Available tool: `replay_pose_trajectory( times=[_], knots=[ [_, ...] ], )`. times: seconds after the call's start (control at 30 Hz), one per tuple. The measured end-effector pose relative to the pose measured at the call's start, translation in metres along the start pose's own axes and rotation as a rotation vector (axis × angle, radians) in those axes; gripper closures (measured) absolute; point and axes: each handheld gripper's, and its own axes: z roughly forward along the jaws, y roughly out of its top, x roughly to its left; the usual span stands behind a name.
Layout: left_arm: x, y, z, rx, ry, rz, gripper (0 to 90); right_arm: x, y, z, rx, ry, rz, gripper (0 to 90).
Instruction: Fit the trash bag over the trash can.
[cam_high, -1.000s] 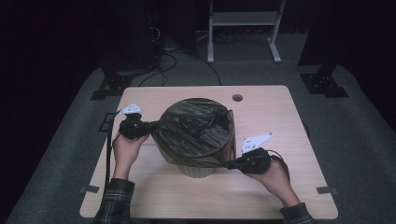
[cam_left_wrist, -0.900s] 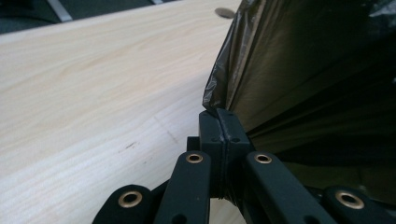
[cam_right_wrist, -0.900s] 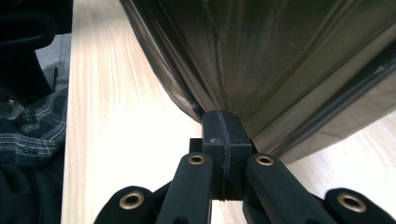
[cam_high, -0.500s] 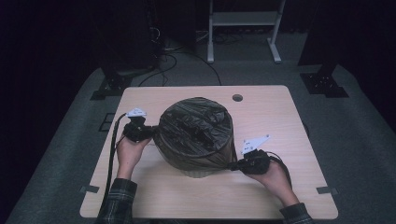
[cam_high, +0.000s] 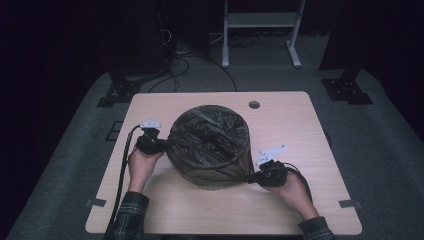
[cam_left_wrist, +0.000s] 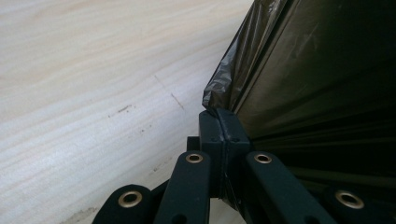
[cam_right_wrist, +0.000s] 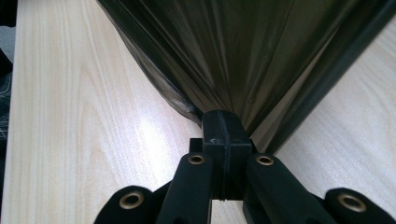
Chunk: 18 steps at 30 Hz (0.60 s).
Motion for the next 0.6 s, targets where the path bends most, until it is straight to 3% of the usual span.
replay_pose_trajectory(
  times=[0.33, 0.6],
  knots=[
    [0.000, -0.003, 0.009, 0.035, 0.010, 0.008, 89.8, -0.004, -0.003, 0.000, 0.001, -0.005, 0.013, 90.0],
    [0.001, -0.010, 0.019, 0.095, 0.048, 0.015, 89.8, -0.008, -0.006, 0.004, 0.029, -0.026, 0.023, 90.0]
  ],
)
